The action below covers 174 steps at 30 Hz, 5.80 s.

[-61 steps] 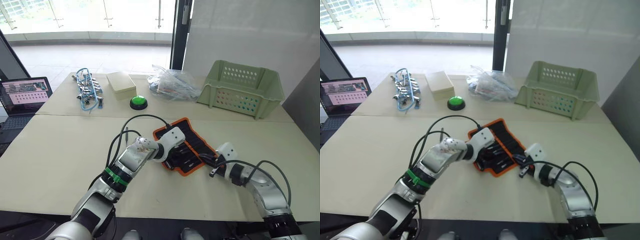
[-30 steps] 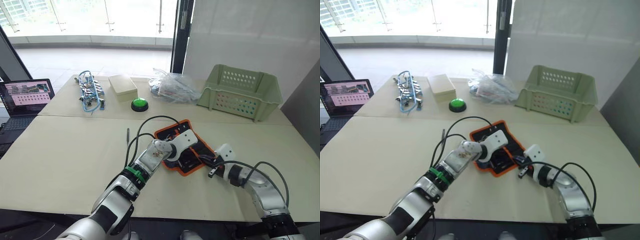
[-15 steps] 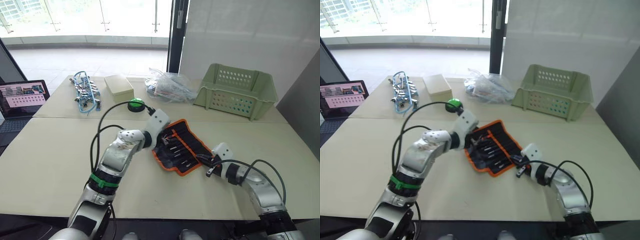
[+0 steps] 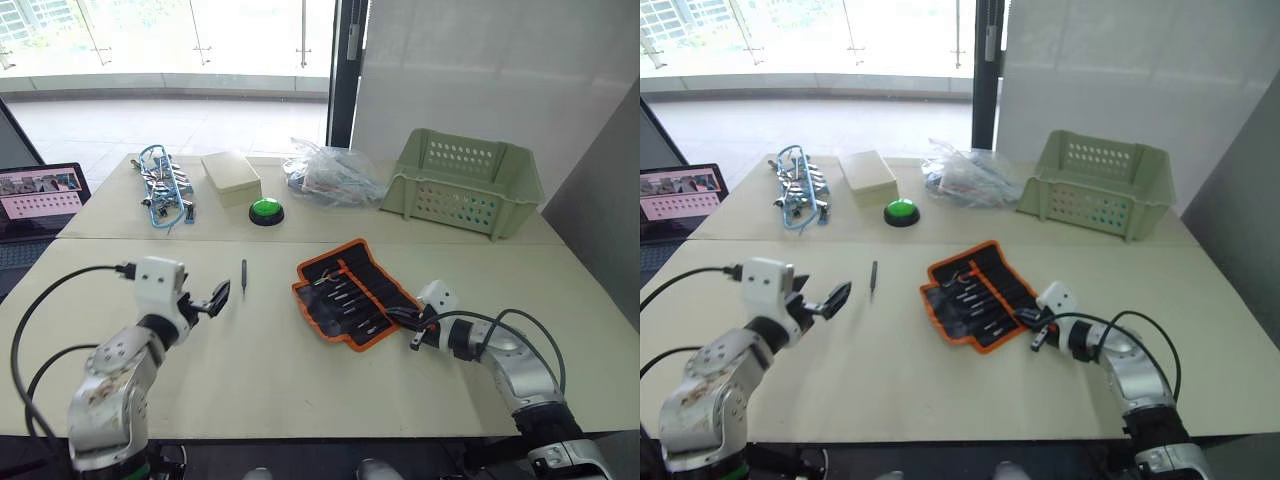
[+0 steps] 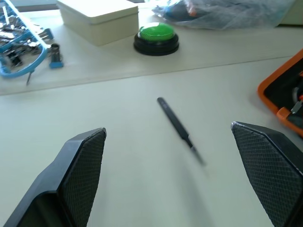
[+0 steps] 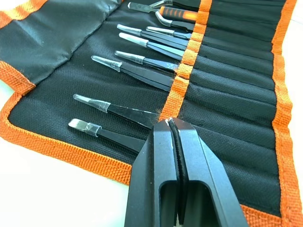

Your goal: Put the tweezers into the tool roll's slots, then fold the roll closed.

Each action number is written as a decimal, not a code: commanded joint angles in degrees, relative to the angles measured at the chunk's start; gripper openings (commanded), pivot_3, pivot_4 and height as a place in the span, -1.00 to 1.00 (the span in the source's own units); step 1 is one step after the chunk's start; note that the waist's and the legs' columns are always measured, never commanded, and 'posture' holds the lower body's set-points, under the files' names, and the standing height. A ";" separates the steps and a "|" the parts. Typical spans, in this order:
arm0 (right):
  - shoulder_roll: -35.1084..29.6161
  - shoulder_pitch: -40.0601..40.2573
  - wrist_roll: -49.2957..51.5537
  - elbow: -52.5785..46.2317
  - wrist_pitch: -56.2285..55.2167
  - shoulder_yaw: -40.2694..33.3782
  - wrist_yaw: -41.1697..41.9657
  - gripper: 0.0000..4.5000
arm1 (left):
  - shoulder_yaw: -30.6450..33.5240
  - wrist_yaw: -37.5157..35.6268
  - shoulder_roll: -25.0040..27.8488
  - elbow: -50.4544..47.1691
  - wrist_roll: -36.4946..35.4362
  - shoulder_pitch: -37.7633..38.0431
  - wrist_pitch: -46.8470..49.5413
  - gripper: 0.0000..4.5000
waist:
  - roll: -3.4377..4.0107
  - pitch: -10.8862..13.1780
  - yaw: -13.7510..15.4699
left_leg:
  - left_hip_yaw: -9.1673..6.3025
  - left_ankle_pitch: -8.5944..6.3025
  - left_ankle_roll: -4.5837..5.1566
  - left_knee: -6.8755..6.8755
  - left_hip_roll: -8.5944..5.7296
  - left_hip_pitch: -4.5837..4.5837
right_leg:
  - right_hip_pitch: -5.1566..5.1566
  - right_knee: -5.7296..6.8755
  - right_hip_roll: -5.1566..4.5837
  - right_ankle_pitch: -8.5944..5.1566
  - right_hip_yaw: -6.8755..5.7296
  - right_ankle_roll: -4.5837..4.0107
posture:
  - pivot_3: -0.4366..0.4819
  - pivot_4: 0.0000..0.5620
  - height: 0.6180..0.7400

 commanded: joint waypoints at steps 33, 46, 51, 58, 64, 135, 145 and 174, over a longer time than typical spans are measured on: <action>-0.08 2.39 -3.85 5.97 1.90 4.00 0.71 -1.00 | -8.84 16.35 -6.89 8.13 -3.00 -1.39 -15.28 0.99 | -0.15 0.01 0.84 | 0.01 -0.02 -0.01 0.00 -0.05 -0.26 | -0.10 -0.18 -0.04 -0.04 -0.03 -0.05 | -0.05 -0.47 1.00; -0.11 4.07 -3.26 2.98 2.96 3.18 -0.56 -1.00 | -19.13 24.88 -10.73 23.78 4.03 -19.07 -6.08 0.99 | -0.27 -0.10 0.82 | -0.03 -0.04 0.02 -0.10 -0.06 -0.33 | -0.20 -0.18 0.01 -0.03 -0.05 -0.03 | -0.05 -0.47 1.00; -0.11 4.56 -3.19 2.50 3.00 2.61 -1.40 -1.00 | -20.01 26.51 -11.18 26.22 5.11 -20.31 -3.26 0.99 | -0.24 -0.08 0.95 | -0.03 -0.04 0.02 -0.10 -0.09 -0.36 | -0.20 -0.20 -0.03 -0.04 -0.06 0.00 | -0.05 -0.47 1.00; -0.05 5.33 -2.97 1.24 3.66 2.36 -1.84 -1.00 | -21.31 27.70 -13.13 26.46 5.36 -21.02 -1.72 0.32 | -0.17 -0.09 1.20 | -0.03 -0.04 0.01 -0.10 -0.12 -0.36 | -0.19 -0.20 -0.07 -0.09 -0.07 0.08 | -0.05 -0.47 1.00; -0.13 5.36 -3.02 0.85 3.96 2.04 -1.74 -1.00 | -20.18 28.11 -13.34 29.37 5.33 -22.76 -2.88 -0.55 | -0.17 -0.09 1.31 | -0.03 -0.03 0.01 -0.10 -0.16 -0.37 | -0.18 -0.22 -0.10 -0.09 -0.07 0.10 | -0.05 -0.47 1.00; -1.18 13.99 -1.65 -12.98 8.92 -0.62 -9.65 -1.00 | -53.17 -12.79 -0.35 31.95 0.41 -44.54 11.64 -0.99 | 0.42 0.32 2.41 | -0.09 -0.08 0.13 -0.02 -0.23 -1.20 | -0.96 -0.11 -0.12 -0.13 -0.10 0.14 | -0.05 -0.47 1.00; -0.68 14.34 -2.14 -12.44 8.96 0.43 -9.54 -1.00 | -53.02 -11.72 -7.05 43.70 4.15 -47.15 2.38 -0.99 | 0.43 0.30 2.48 | -0.09 -0.08 0.13 0.06 -0.25 -1.20 | -0.95 -0.07 -0.12 -0.12 -0.10 0.14 | -0.05 -0.47 1.00; -0.12 12.85 -3.10 -8.92 7.58 2.06 -8.83 -1.00 | -45.32 -31.44 2.44 43.63 1.90 -47.19 -3.80 0.92 | 0.46 0.20 1.01 | -0.15 -0.08 0.14 0.15 -0.25 -0.71 | -0.37 0.00 -0.08 -0.17 -0.10 0.28 | -0.05 -0.47 1.00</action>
